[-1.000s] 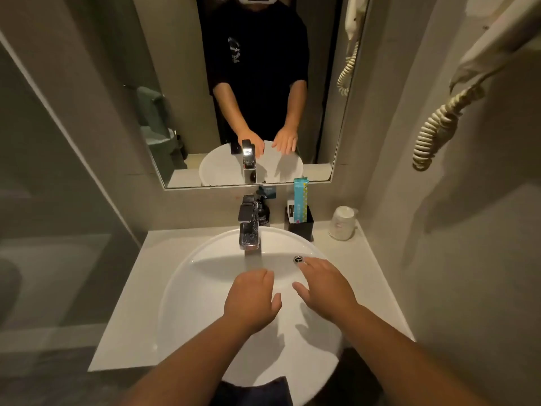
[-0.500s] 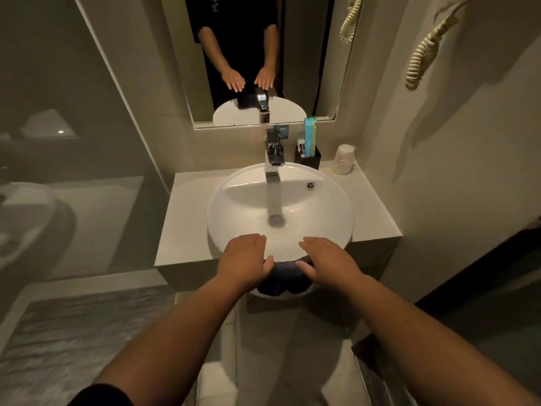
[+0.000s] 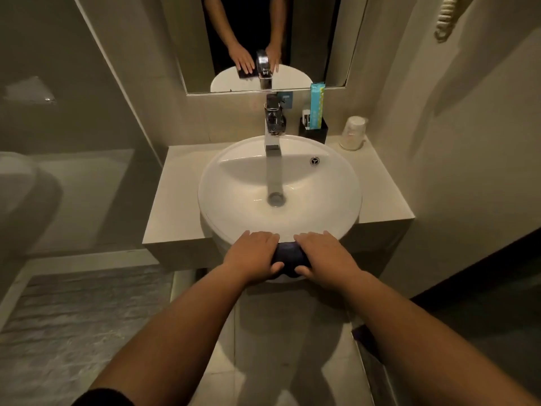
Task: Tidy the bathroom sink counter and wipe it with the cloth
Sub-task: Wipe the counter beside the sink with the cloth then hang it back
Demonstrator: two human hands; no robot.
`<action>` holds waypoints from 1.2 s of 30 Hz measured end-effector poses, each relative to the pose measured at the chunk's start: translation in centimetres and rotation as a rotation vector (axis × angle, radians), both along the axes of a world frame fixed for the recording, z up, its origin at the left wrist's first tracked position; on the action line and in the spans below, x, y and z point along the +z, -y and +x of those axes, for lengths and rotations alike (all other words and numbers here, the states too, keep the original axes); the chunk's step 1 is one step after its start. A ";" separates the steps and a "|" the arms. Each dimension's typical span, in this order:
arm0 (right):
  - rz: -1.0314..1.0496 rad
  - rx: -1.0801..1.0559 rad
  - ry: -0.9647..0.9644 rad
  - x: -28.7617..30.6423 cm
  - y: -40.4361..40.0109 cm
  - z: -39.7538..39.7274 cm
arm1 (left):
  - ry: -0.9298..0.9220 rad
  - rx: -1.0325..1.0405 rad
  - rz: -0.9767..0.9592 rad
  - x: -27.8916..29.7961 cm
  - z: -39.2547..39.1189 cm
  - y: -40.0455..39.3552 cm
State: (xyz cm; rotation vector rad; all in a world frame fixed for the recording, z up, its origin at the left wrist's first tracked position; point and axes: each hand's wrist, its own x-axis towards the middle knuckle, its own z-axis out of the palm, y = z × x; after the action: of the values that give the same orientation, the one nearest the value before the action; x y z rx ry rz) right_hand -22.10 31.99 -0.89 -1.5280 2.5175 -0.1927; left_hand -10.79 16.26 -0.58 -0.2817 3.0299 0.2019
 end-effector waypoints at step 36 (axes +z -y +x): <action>-0.297 -0.353 0.715 8.3 24.8 -5.7 | -0.780 1.118 1.761 5.2 3.4 19.0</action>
State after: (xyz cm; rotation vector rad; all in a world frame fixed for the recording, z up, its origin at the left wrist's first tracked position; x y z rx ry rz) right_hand -27.85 7.20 7.36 -0.8385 2.1799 -1.0022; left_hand -7.42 -2.74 4.66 -1.6439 1.3779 2.9642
